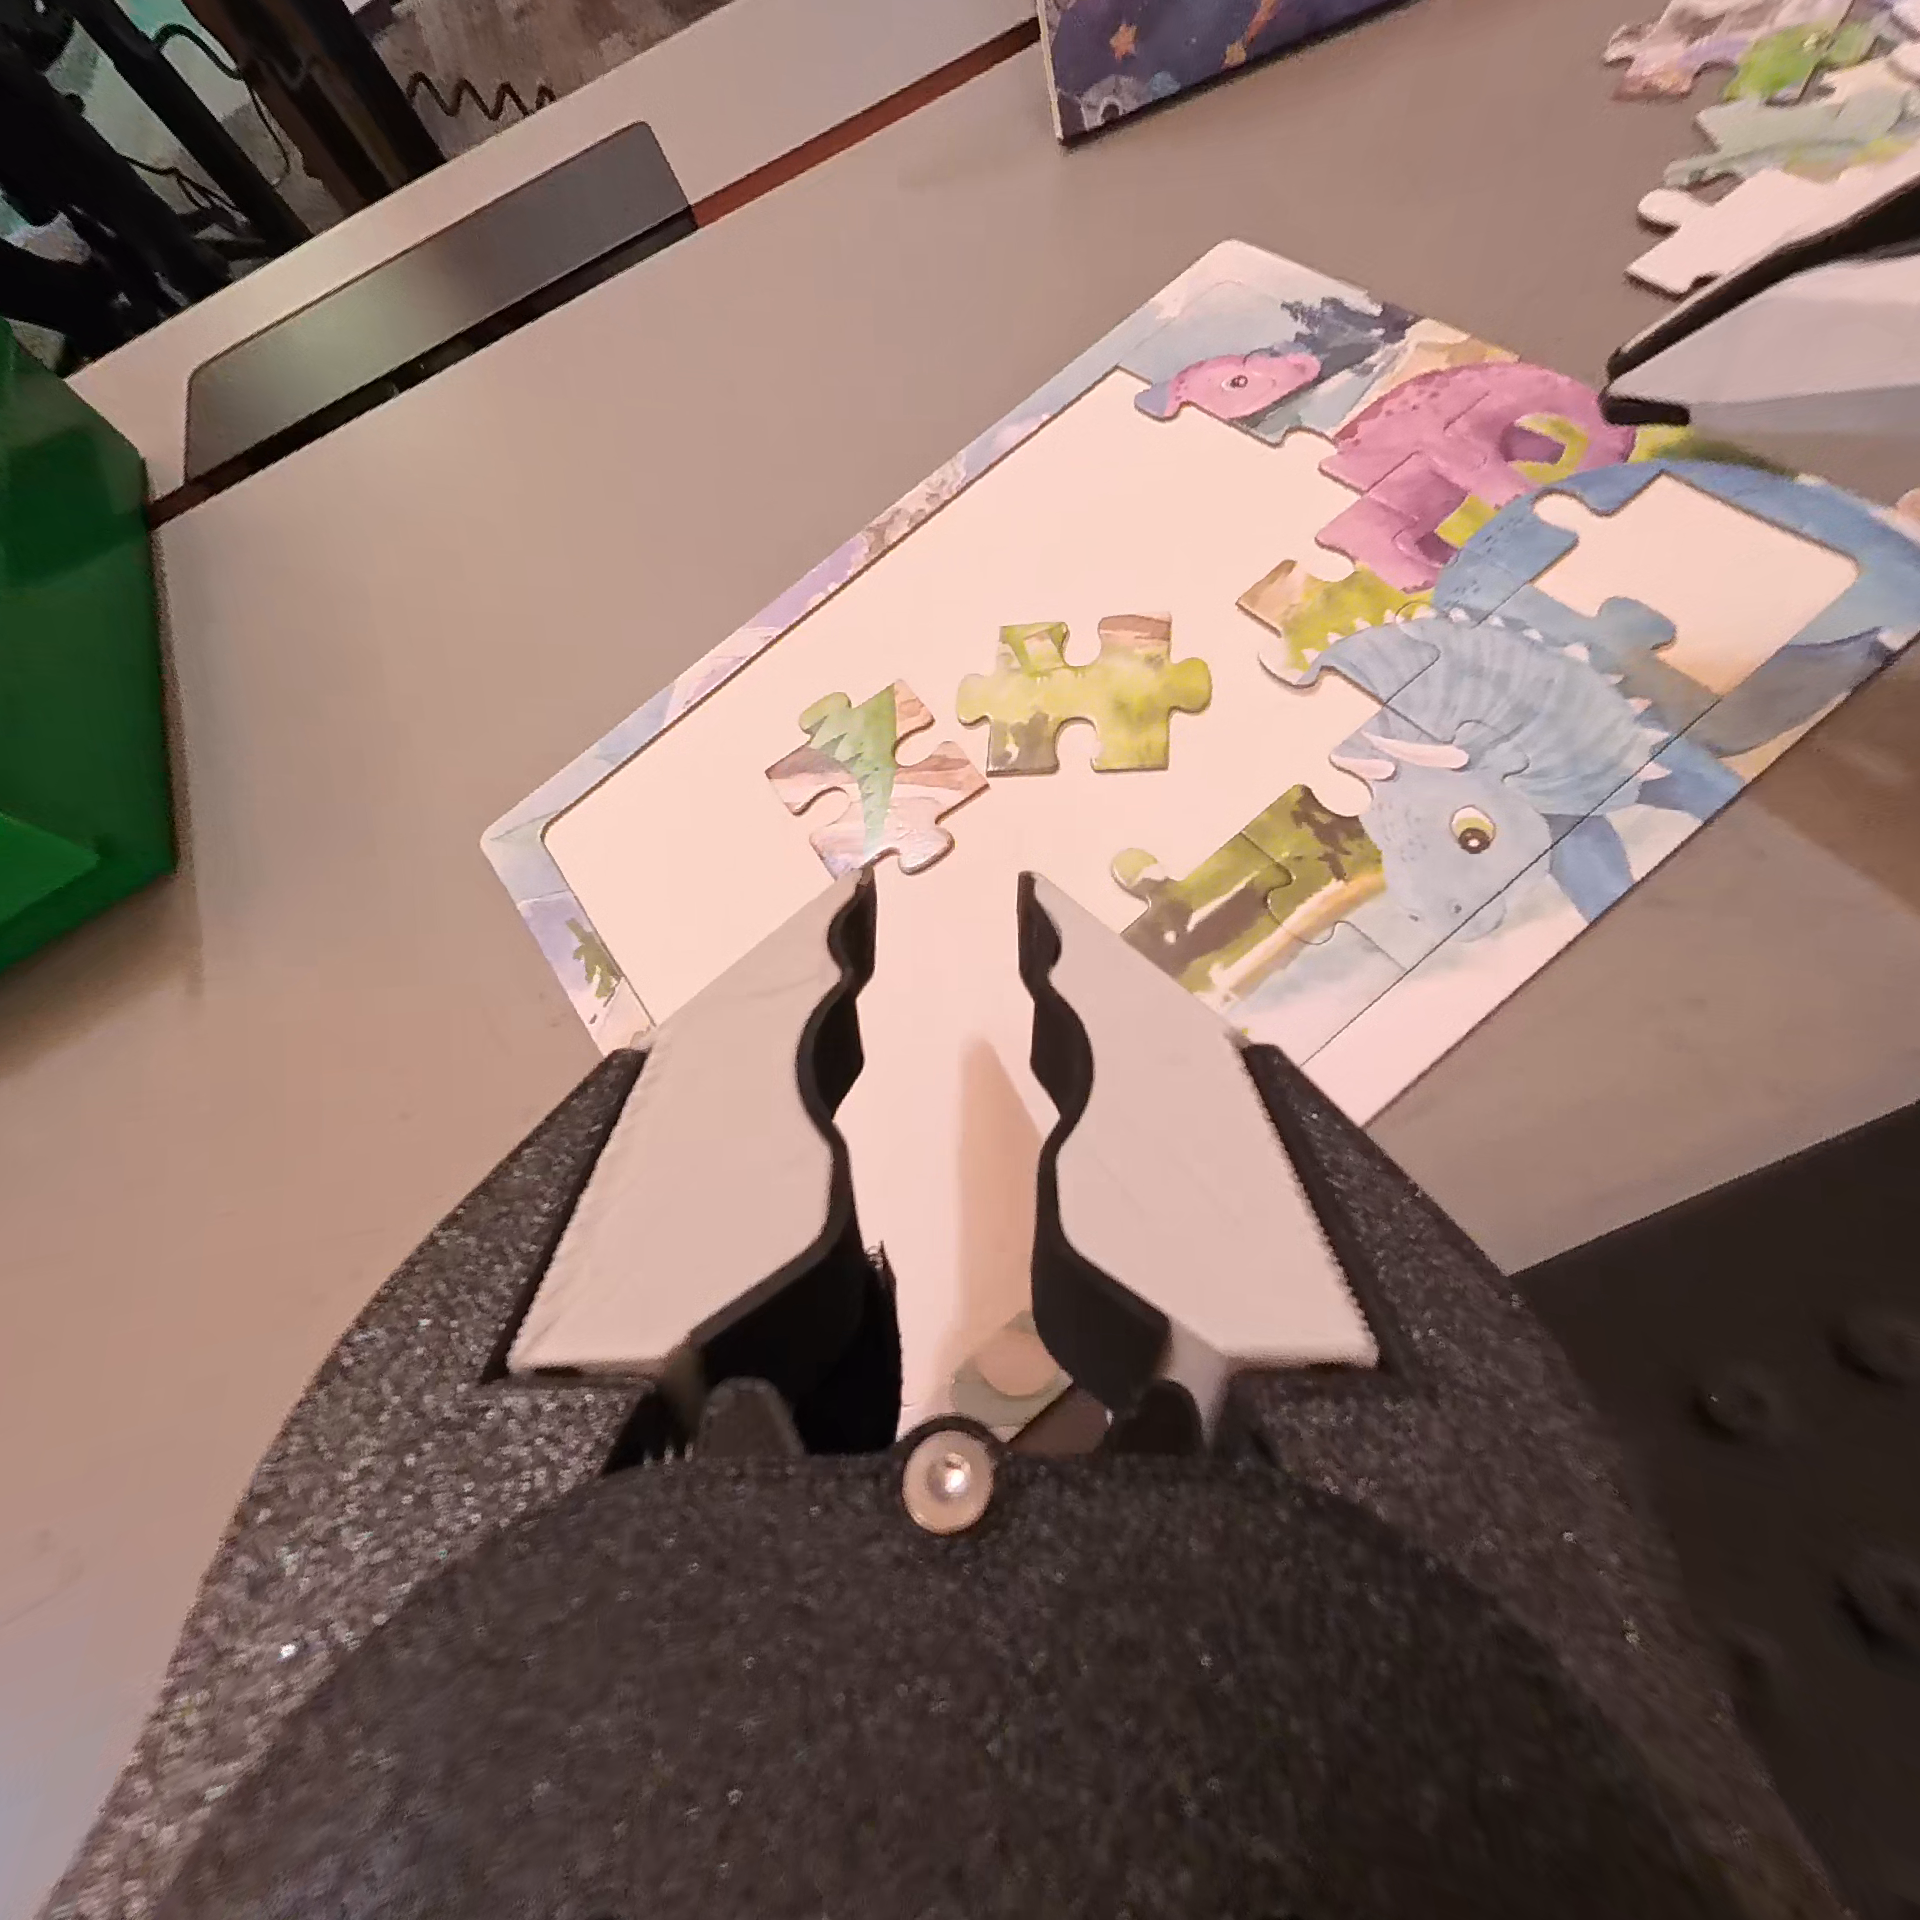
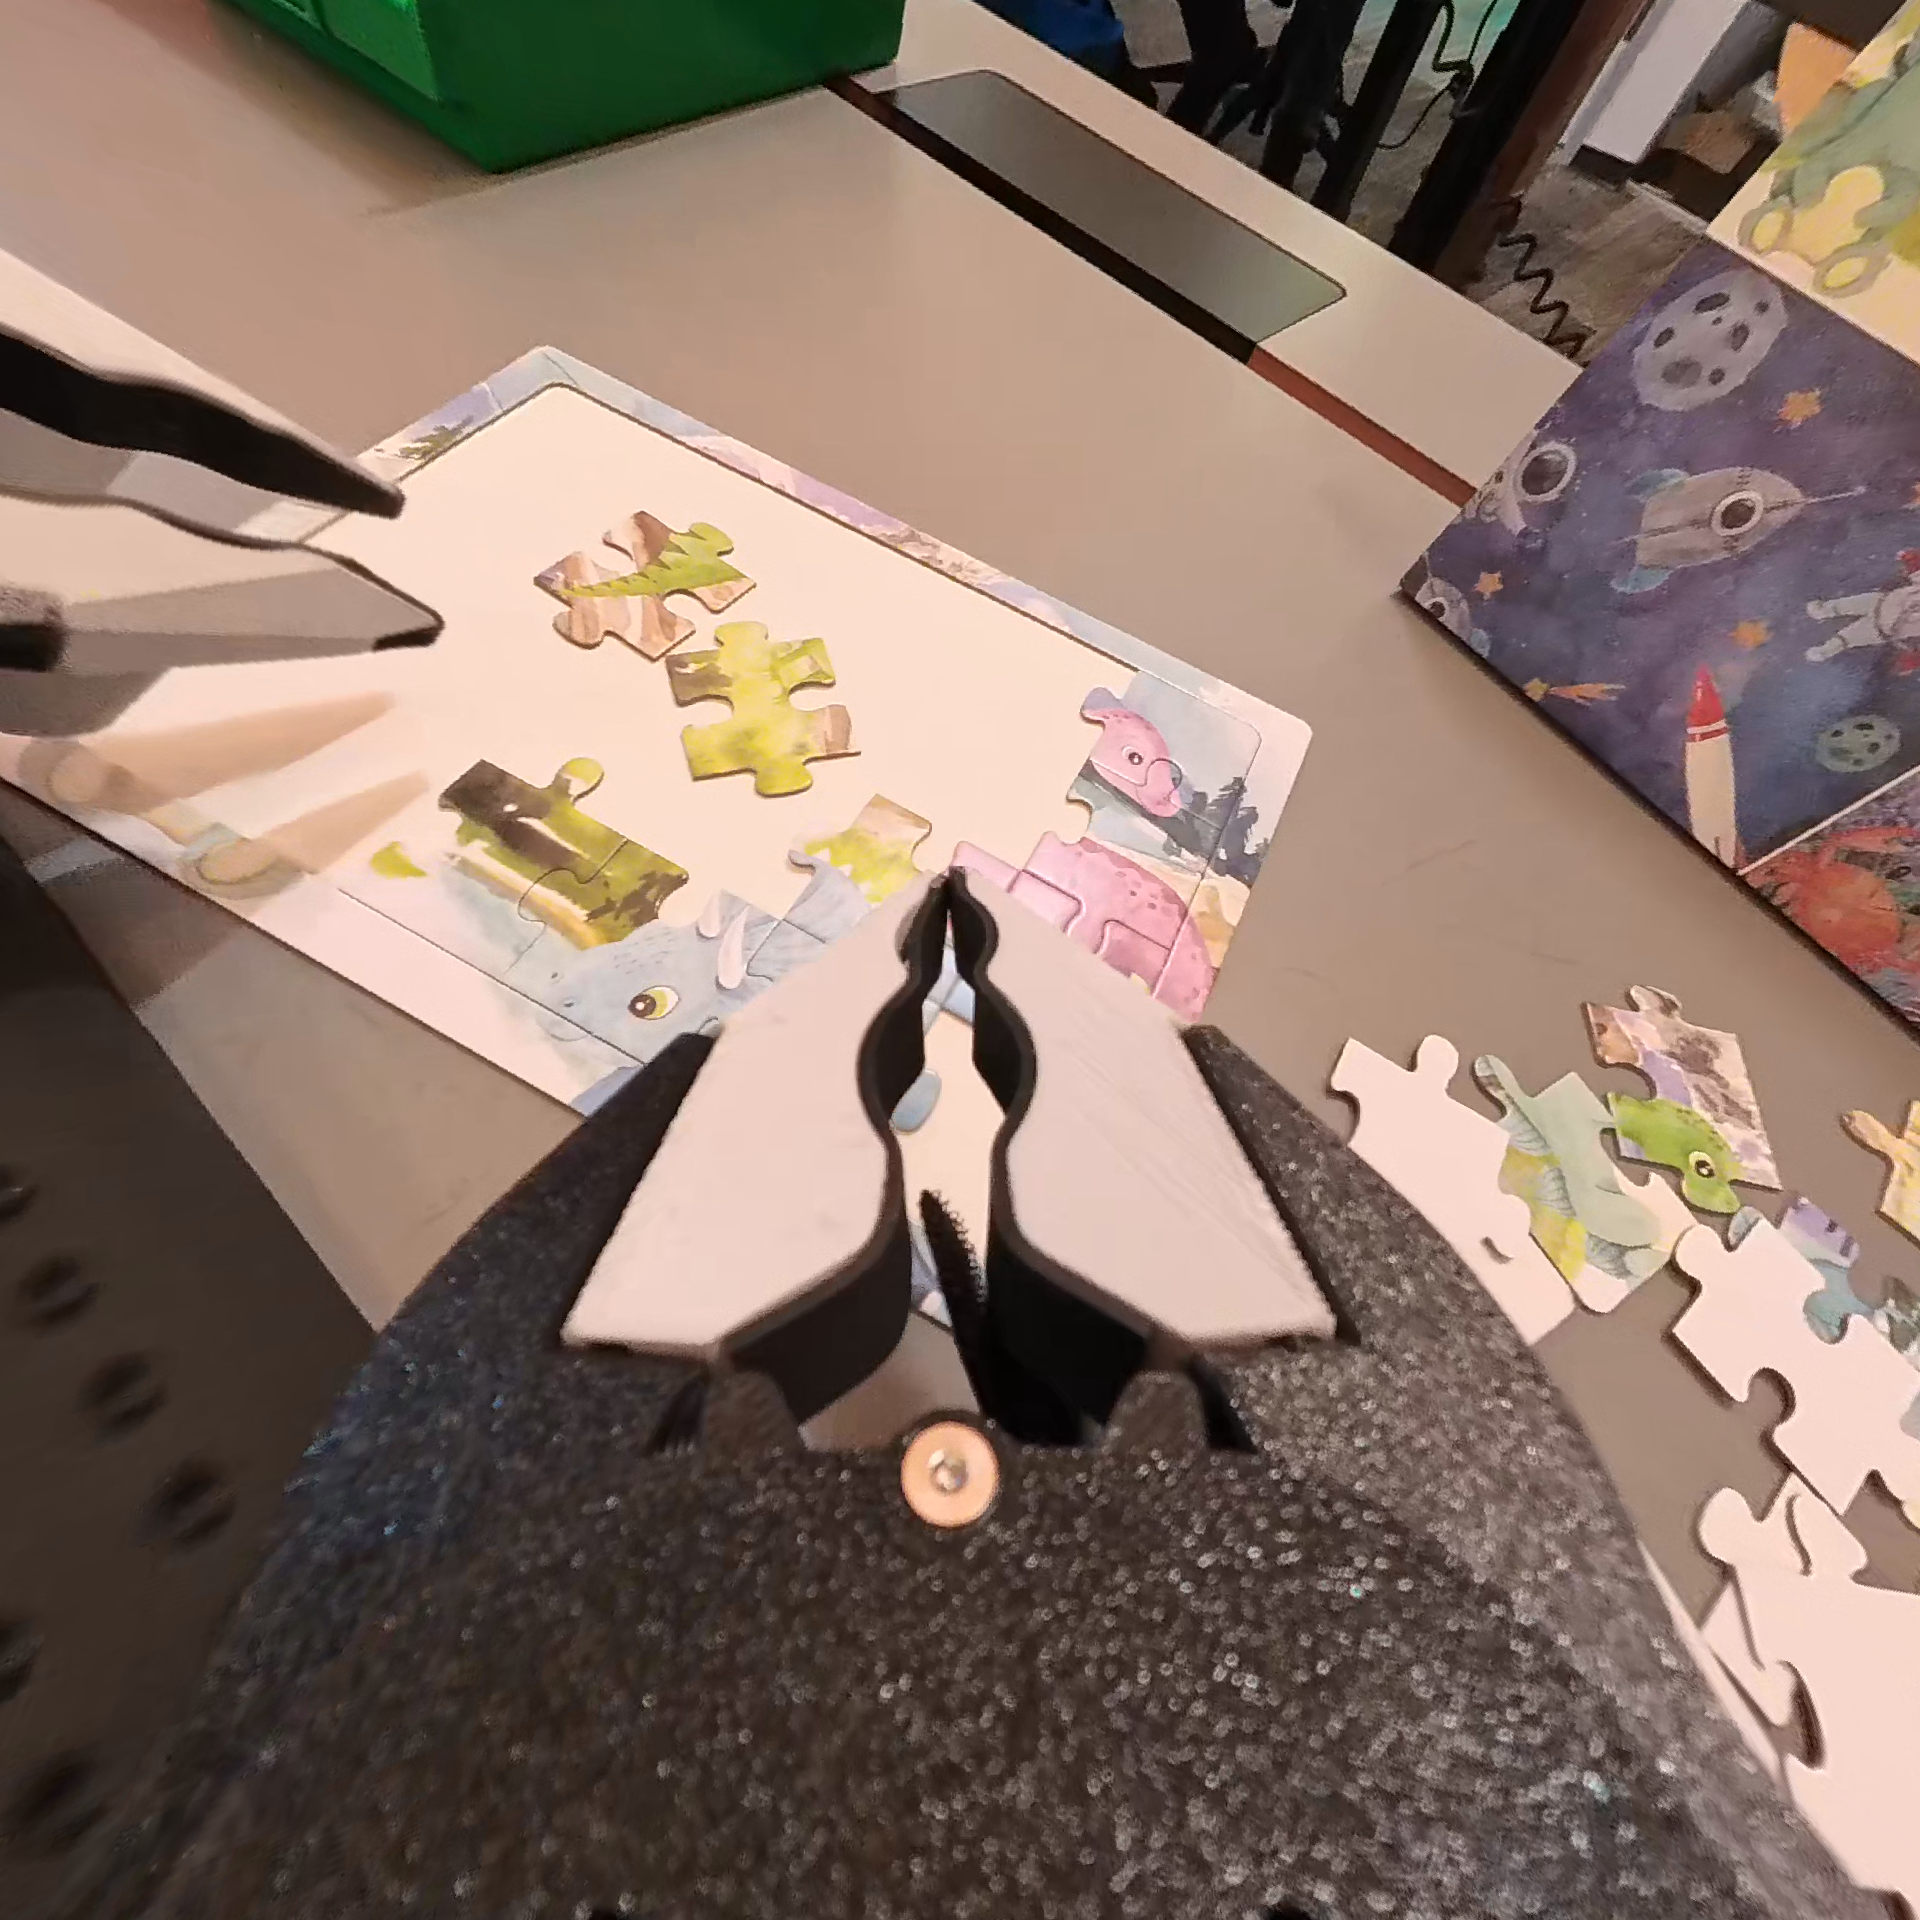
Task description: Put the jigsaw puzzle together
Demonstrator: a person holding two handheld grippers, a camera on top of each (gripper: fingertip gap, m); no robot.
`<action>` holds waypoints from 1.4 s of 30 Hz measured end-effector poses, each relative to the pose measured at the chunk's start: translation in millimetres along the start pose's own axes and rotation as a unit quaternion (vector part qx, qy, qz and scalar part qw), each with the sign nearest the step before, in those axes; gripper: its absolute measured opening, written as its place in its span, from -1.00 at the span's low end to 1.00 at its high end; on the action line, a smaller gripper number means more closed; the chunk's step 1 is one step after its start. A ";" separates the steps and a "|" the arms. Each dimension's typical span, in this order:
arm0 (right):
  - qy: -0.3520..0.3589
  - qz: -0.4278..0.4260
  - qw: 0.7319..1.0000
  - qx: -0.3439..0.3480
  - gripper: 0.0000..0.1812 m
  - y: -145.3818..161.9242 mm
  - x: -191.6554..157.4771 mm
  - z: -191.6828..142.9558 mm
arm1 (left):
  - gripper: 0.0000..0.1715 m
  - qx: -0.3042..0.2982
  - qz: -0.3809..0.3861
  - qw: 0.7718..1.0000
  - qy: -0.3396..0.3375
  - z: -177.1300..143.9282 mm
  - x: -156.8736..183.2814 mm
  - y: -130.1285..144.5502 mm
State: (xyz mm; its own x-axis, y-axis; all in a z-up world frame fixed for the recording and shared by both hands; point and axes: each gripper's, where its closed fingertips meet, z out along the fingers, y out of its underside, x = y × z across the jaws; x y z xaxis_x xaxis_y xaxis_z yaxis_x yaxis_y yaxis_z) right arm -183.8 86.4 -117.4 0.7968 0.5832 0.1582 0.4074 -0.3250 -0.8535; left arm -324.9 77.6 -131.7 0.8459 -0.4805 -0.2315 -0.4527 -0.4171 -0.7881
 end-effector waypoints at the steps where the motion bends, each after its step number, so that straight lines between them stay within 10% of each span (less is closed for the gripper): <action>1: -0.004 0.004 1.000 0.000 -1.00 0.1 -0.4 0.3 | -0.68 -0.004 0.003 1.000 -0.002 1.0 0.0 1.1; 42: -0.050 -0.035 0.998 0.014 -1.00 -2.8 -20.1 2.2 | -0.68 0.039 -0.005 0.999 0.019 -6.7 2.2 -9.9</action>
State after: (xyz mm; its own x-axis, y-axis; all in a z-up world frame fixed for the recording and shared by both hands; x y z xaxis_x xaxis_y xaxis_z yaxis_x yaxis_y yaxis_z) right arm -202.0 77.2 -119.4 0.7176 0.6756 0.1690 0.4470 -0.2607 -0.8557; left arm -320.5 75.5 -120.6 0.8387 -0.5056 -0.2022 -0.4192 -0.3625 -0.8324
